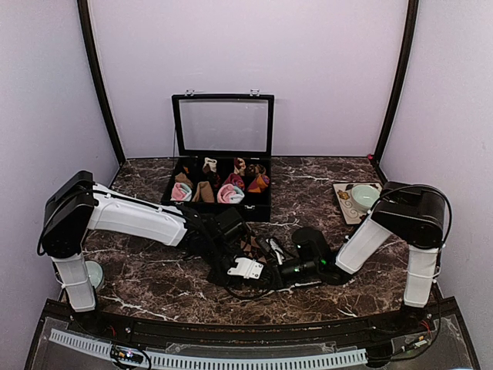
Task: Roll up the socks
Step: Roll the sock at the center of the board.
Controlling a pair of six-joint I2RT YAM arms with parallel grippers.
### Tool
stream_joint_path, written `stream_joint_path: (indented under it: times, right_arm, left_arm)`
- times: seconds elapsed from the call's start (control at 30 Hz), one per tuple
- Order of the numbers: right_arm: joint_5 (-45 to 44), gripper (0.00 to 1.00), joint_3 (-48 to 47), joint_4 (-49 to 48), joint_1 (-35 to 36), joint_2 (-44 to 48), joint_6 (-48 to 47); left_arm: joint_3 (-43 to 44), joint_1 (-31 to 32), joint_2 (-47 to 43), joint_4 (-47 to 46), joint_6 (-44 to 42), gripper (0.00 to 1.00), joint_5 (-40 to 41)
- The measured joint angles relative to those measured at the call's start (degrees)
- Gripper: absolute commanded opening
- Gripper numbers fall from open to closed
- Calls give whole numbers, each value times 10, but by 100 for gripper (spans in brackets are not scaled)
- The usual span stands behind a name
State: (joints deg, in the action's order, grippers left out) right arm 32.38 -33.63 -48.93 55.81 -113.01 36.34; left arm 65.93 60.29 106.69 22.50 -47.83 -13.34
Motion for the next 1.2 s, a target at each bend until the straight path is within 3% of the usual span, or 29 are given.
stream_joint_path:
  times: [0.1,0.3,0.33,0.43,0.67,0.7,0.73,0.77,0.97,1.2]
  right_arm:
    - [0,0,0,1,0,0,0]
    - [0,0,-2,8,0,1,-2]
    - [1,0,-3,10,0,1,-3]
    - [2,0,-6,19,0,3,-5]
    - [-8,4,-9,48,0,18,-18]
    - [-11,26,-9,56,0,21,-19]
    - [-14,85,-6,60,0,25,-20]
    - [-16,98,-3,64,0,30,-19]
    - [-4,99,28,45,-7,88,-30]
    - [-77,99,83,45,-8,142,-35]
  left_arm:
    - [0,0,2,-3,-4,30,4]
    - [0,0,9,-14,-8,29,10]
    - [0,0,9,-15,-9,26,12]
    - [0,0,10,-17,-9,0,17]
    - [8,-1,15,-10,-16,0,14]
    - [12,-2,18,-5,-15,0,9]
    - [19,-5,22,0,-14,0,3]
    - [25,-7,27,5,-14,0,-3]
    - [50,-10,30,36,-64,0,-91]
    - [78,-20,69,50,-71,0,-148]
